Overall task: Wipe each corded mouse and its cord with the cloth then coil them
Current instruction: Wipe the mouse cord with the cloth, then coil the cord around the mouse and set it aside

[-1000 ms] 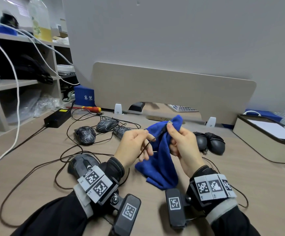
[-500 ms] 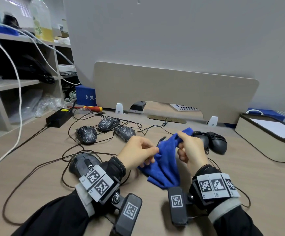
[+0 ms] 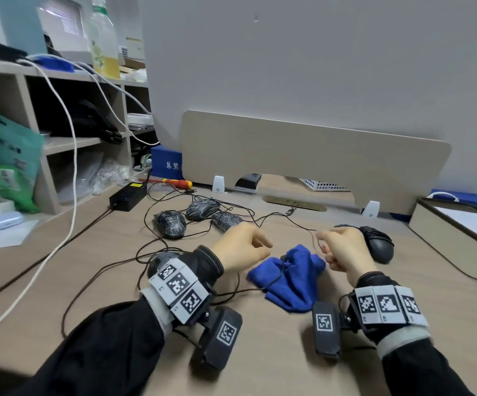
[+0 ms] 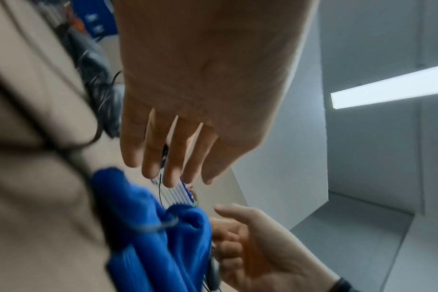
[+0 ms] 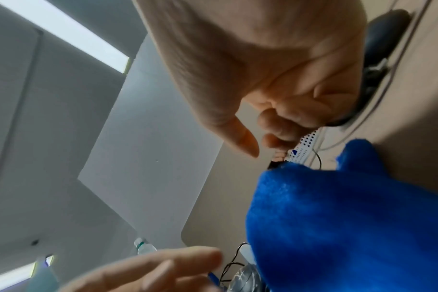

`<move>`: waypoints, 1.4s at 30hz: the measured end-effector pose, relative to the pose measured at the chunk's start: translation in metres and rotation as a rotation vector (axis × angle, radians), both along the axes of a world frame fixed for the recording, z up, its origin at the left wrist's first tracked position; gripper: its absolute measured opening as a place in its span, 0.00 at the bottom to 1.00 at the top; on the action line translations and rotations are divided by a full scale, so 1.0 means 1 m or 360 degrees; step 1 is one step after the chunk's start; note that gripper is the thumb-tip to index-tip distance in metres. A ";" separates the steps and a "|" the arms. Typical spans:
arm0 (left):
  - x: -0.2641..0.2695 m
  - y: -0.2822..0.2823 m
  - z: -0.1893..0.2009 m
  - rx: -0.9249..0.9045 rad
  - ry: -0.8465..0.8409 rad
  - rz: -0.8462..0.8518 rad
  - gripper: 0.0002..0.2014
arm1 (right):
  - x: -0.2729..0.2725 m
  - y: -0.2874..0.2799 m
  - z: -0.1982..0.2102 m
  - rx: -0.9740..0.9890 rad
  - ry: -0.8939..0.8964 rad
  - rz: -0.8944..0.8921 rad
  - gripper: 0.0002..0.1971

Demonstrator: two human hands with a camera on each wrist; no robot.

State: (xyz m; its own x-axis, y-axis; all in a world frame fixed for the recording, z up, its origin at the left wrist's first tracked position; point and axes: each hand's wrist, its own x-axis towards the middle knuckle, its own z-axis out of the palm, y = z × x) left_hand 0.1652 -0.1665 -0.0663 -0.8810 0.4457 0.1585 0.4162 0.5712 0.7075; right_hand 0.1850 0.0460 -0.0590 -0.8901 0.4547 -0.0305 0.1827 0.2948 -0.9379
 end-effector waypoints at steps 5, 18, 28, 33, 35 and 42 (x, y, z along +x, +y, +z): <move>-0.001 -0.042 0.035 -0.0327 -0.0006 0.0046 0.22 | 0.013 -0.047 0.030 0.0363 -0.0057 0.0612 0.07; 0.014 -0.130 0.021 -0.1279 -0.0069 -0.0179 0.35 | 0.032 -0.138 0.030 0.0773 -0.0316 0.1207 0.13; 0.012 -0.111 0.042 -0.0601 0.0268 0.0223 0.25 | 0.024 -0.123 0.030 0.0753 0.0102 0.1003 0.14; 0.011 -0.092 0.043 -0.0524 0.0657 0.0320 0.25 | 0.022 -0.114 0.027 0.0328 0.0167 0.0862 0.23; 0.011 -0.086 0.043 -0.0409 0.0685 0.0327 0.25 | 0.021 -0.113 0.023 0.0197 0.0217 0.0889 0.27; 0.009 -0.085 0.042 0.0001 0.0332 0.0388 0.22 | 0.008 -0.073 0.024 0.0292 0.0355 0.0137 0.08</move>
State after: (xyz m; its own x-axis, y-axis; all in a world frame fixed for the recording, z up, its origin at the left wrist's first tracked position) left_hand 0.1741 -0.2515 -0.0241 -0.9104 0.2253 0.3470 0.4031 0.6713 0.6219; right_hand 0.1926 -0.0266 -0.0350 -0.9011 0.3572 0.2459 -0.0549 0.4685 -0.8817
